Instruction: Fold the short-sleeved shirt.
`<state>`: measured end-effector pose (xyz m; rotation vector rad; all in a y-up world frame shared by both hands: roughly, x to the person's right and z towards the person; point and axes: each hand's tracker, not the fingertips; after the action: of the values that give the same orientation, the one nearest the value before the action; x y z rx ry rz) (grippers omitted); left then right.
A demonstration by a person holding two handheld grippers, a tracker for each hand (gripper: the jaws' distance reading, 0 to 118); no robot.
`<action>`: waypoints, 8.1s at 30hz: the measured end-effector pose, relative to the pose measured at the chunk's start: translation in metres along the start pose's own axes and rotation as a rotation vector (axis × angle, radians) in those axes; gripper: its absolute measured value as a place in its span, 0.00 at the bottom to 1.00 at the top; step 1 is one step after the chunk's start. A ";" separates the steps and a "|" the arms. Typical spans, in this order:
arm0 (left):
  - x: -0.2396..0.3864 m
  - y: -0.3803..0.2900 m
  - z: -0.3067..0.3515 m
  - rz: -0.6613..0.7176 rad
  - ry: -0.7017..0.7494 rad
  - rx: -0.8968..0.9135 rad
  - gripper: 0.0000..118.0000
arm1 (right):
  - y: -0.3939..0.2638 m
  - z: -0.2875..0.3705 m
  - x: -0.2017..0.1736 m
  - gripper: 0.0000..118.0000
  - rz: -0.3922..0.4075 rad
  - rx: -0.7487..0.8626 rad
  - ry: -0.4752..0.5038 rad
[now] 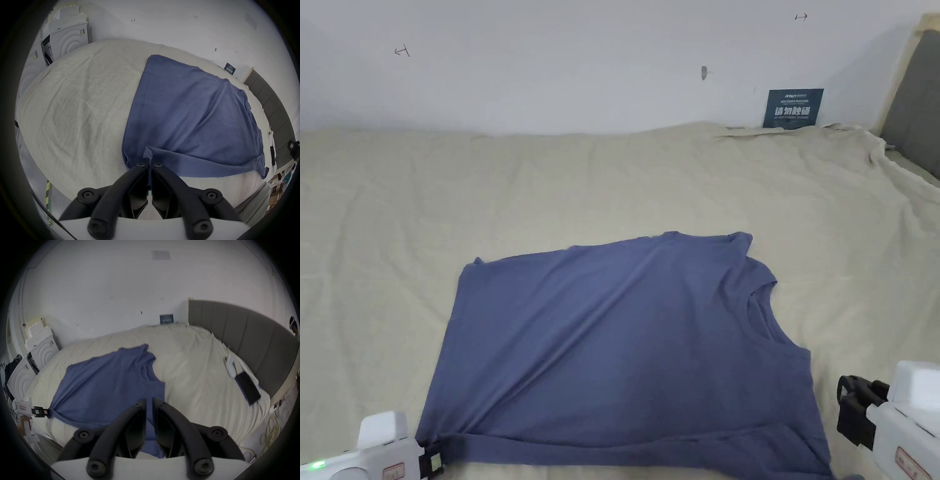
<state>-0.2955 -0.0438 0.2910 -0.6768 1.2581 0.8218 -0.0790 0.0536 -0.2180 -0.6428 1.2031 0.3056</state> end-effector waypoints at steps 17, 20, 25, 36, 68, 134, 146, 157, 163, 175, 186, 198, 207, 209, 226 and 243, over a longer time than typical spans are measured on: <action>-0.002 0.006 0.024 -0.015 0.001 0.034 0.00 | -0.067 -0.095 0.014 0.83 0.009 -0.346 -0.059; 0.001 0.004 0.027 -0.013 0.000 0.030 0.00 | -0.077 -0.103 0.014 0.62 0.017 -0.382 -0.043; 0.000 0.003 0.022 -0.009 0.000 0.030 0.00 | -0.081 -0.101 0.009 0.21 0.075 -0.372 -0.047; 0.001 0.014 0.033 -0.022 0.001 0.101 0.00 | -0.043 -0.062 -0.009 0.09 0.123 -0.201 -0.019; 0.020 0.149 -0.106 -0.140 0.124 0.099 0.00 | 0.075 -0.257 -0.015 0.09 0.129 -0.314 -0.094; 0.032 0.099 -0.072 -0.093 0.094 -0.105 0.54 | 0.056 -0.045 -0.038 0.00 0.091 0.169 0.009; 0.043 0.105 -0.078 -0.247 0.064 -0.099 0.03 | 0.047 -0.102 -0.013 0.00 0.012 -0.014 -0.006; 0.032 0.121 -0.048 -0.210 -0.017 0.021 0.03 | 0.031 -0.208 0.015 0.75 0.076 -0.271 -0.069; 0.033 0.117 -0.049 -0.195 -0.020 0.014 0.03 | 0.018 -0.233 0.016 0.52 0.162 -0.327 -0.079; 0.008 0.102 -0.050 -0.123 -0.045 -0.004 0.03 | 0.028 -0.172 0.012 0.05 0.160 -0.235 -0.035; -0.021 0.076 -0.001 -0.097 -0.122 -0.006 0.03 | 0.015 -0.058 0.020 0.05 0.077 -0.211 0.009; -0.038 0.008 0.012 -0.112 -0.069 -0.091 0.03 | -0.049 -0.049 0.014 0.05 0.031 -0.325 -0.006; -0.021 -0.009 -0.005 -0.118 0.031 -0.091 0.03 | -0.076 -0.089 0.022 0.06 0.024 -0.408 -0.063; -0.016 -0.008 0.003 -0.121 0.036 -0.095 0.13 | -0.071 -0.085 0.022 0.13 0.031 -0.404 -0.062; 0.024 0.052 0.102 -0.143 0.050 0.263 0.93 | 0.047 0.013 -0.012 0.82 0.015 0.057 0.050; 0.057 0.091 0.082 -0.161 -0.034 0.469 0.00 | 0.087 0.014 -0.055 0.00 0.126 0.331 0.014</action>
<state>-0.3215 0.0828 0.2504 -0.3760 1.2868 0.3815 -0.1344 0.1368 -0.1901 -0.2830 1.2754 0.2007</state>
